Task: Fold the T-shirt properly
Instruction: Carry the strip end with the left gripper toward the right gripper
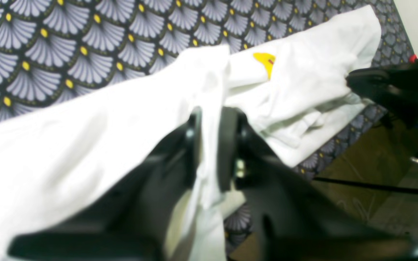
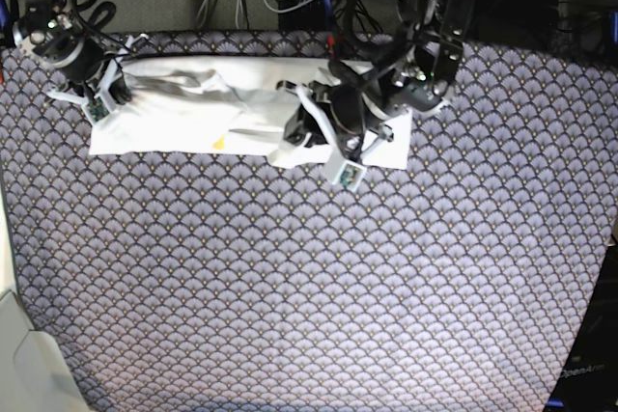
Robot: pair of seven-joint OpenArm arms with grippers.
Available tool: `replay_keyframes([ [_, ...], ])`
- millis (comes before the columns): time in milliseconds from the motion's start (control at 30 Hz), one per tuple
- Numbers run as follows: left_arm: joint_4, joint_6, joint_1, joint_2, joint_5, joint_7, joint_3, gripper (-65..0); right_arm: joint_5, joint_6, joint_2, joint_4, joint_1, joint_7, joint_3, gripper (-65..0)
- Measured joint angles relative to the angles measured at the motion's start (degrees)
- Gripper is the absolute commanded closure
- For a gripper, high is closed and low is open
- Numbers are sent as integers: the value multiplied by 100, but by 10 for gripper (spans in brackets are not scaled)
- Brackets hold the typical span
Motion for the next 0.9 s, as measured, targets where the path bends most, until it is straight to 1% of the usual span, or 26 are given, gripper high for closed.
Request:
replay_keyframes([
  [67, 7, 2, 4, -2, -22, 2, 0, -317, 0, 0, 0, 0, 0, -2, 0, 0],
  [133, 76, 4, 24, 0, -31, 7, 2, -404, 0, -2, 0, 0, -13, 0, 0, 0],
  [200, 223, 2, 35, 0, -35, 9, 2, -461, 2, -2, 0, 0, -15, -26, 0, 0],
  [267, 433, -17, 35, -2, -37, 7, 2, -491, 24, 0, 0, 2, -2, -144, 4, 0],
  [333, 675, -24, 33, 0, -72, 9, -13, -496, 48, 0, 0, 28, 28, -313, 4, 0],
  [433, 863, -42, 33, -66, -79, 37, -48, -496, 48, 0, 2, 39, 44, -350, 4, 0],
  [467, 896, -46, 35, -96, -85, 55, -136, -496, 48, 0, 0, 39, 61, -372, 4, -11],
  [533, 918, -55, 81, -219, -96, 28, -376, -496, 46, 0, 2, 42, 85, -411, 7, -65],
  [667, 918, -57, 306, -409, -44, 55, -955, -496, 7, -4, 4, 42, 83, -411, 33, -205],
  [733, 916, -63, 313, -487, -61, 87, -1128, -497, 2, -20, 9, 42, 83, -409, 44, -268],
  [833, 907, -81, 326, -588, -74, 46, -1388, -498, -11, -26, 31, 109, 76, -452, 48, -320],
  [900, 887, -79, 358, -597, -72, 46, -1537, -498, -63, -22, 26, 330, 28, -570, 48, -326],
])
